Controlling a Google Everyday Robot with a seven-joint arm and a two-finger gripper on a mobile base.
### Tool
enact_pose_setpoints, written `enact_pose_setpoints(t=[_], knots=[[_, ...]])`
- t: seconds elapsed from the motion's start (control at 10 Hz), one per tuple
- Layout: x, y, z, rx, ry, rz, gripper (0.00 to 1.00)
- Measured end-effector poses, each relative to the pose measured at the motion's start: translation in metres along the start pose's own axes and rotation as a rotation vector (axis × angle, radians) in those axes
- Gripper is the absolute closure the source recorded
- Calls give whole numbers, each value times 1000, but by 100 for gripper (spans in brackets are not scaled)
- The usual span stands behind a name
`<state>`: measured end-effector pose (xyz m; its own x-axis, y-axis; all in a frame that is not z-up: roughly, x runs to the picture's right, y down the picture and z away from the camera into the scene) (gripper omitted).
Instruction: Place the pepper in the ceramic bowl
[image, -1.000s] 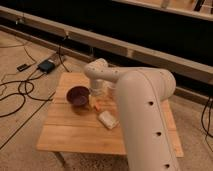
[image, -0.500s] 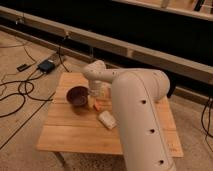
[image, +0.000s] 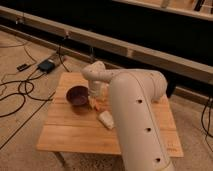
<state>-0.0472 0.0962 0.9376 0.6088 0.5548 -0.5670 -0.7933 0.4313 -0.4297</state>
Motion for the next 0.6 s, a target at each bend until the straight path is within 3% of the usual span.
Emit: enact_pose_setpoints(t=[0.3,0.6], knots=[[7,-15,-13,4,-2,86,96],[5,-32,-41,23,-47,153,100]])
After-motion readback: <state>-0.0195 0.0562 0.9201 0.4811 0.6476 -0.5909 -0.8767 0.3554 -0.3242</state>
